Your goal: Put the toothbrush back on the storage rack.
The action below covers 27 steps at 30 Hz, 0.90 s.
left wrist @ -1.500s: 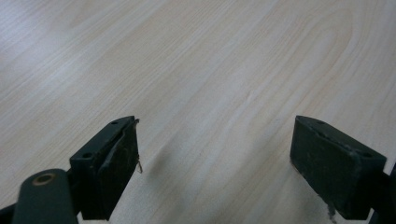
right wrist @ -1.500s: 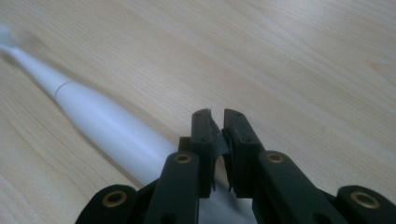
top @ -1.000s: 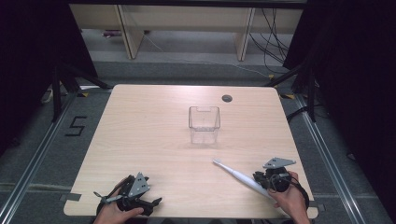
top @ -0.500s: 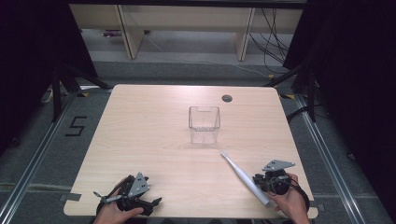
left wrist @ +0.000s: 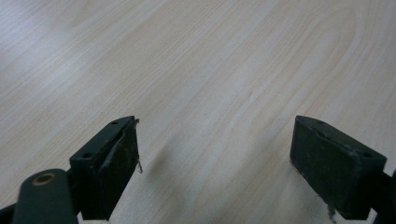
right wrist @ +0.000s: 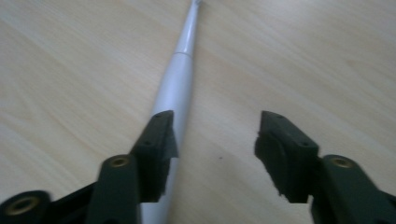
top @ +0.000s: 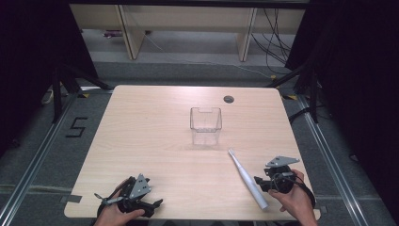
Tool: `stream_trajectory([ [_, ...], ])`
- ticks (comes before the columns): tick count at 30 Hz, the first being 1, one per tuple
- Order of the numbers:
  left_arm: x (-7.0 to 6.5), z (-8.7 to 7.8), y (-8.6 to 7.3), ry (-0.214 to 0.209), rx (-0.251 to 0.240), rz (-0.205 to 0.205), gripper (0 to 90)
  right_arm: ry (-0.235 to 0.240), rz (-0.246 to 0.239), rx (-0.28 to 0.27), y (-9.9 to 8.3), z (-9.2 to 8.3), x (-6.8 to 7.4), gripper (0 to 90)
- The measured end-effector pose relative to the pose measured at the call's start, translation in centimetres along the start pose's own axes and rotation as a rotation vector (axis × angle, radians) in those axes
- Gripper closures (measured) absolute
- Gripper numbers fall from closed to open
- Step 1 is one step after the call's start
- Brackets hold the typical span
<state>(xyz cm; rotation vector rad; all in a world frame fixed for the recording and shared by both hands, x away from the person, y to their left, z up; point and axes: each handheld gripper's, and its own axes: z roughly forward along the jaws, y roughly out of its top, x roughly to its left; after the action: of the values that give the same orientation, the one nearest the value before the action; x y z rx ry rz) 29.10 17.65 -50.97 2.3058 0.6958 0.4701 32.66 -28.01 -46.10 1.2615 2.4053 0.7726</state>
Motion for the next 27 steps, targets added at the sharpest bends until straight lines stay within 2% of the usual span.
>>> stream_trajectory([
  [1,0.0,0.0,0.0,0.000,0.000,0.000,15.1,0.000,0.000,0.000,0.0,0.0,0.0,44.7],
  [2,-0.1,0.1,0.0,0.002,-0.004,-0.012,15.2,0.034,0.030,0.034,0.7,-0.1,0.6,41.9],
  [3,-0.1,0.1,0.0,0.002,-0.004,-0.012,15.1,0.034,0.030,0.034,0.7,-0.1,0.6,41.9],
  [4,-0.1,0.2,-0.1,0.008,-0.016,-0.026,15.2,0.051,0.008,0.059,1.4,0.0,0.9,36.7],
  [5,-0.2,0.2,-0.1,0.007,-0.016,-0.027,15.1,0.054,0.006,0.084,1.6,0.2,1.1,35.4],
  [8,-0.1,0.1,-0.1,0.008,-0.018,-0.027,15.1,0.071,-0.006,0.133,2.2,0.6,1.5,35.5],
  [9,-0.1,0.1,-0.1,0.008,-0.019,-0.028,15.1,0.068,-0.032,0.157,2.6,0.9,1.7,35.7],
  [10,-0.1,0.1,-0.1,0.008,-0.019,-0.027,15.1,0.080,-0.035,0.205,3.0,1.5,2.2,35.9],
  [12,-0.1,0.1,-0.1,0.008,-0.020,-0.028,15.1,0.068,-0.081,0.206,3.2,2.0,2.2,36.9],
  [13,-0.1,0.1,-0.1,0.008,-0.020,-0.028,15.1,0.068,-0.081,0.206,3.2,2.0,2.2,36.9],
  [14,-0.1,0.1,-0.1,0.007,-0.020,-0.028,15.1,0.047,-0.130,0.224,3.4,2.4,2.3,36.8],
  [15,-0.1,0.1,-0.1,0.007,-0.020,-0.028,15.1,0.047,-0.130,0.224,3.4,2.4,2.3,36.8],
  [16,0.0,0.0,0.0,0.002,-0.003,-0.008,15.2,0.046,-0.156,0.233,3.5,2.7,2.4,35.0],
  [18,-0.1,0.1,0.0,-0.003,-0.003,-0.013,15.2,0.059,-0.168,0.250,3.6,3.0,2.6,33.6],
  [20,0.0,0.0,0.0,-0.002,0.005,0.000,15.2,0.057,-0.194,0.264,3.6,3.2,2.7,36.9],
  [21,-0.1,0.1,0.0,0.002,-0.005,-0.013,15.2,0.056,-0.208,0.273,3.7,3.3,2.8,37.9],
  [23,-0.1,0.1,0.0,0.003,-0.006,-0.012,15.2,0.063,-0.227,0.286,3.7,3.7,2.7,41.8],
  [27,-0.1,0.1,0.0,0.006,-0.009,-0.013,15.2,0.064,-0.229,0.307,3.7,4.1,2.7,47.5],
])
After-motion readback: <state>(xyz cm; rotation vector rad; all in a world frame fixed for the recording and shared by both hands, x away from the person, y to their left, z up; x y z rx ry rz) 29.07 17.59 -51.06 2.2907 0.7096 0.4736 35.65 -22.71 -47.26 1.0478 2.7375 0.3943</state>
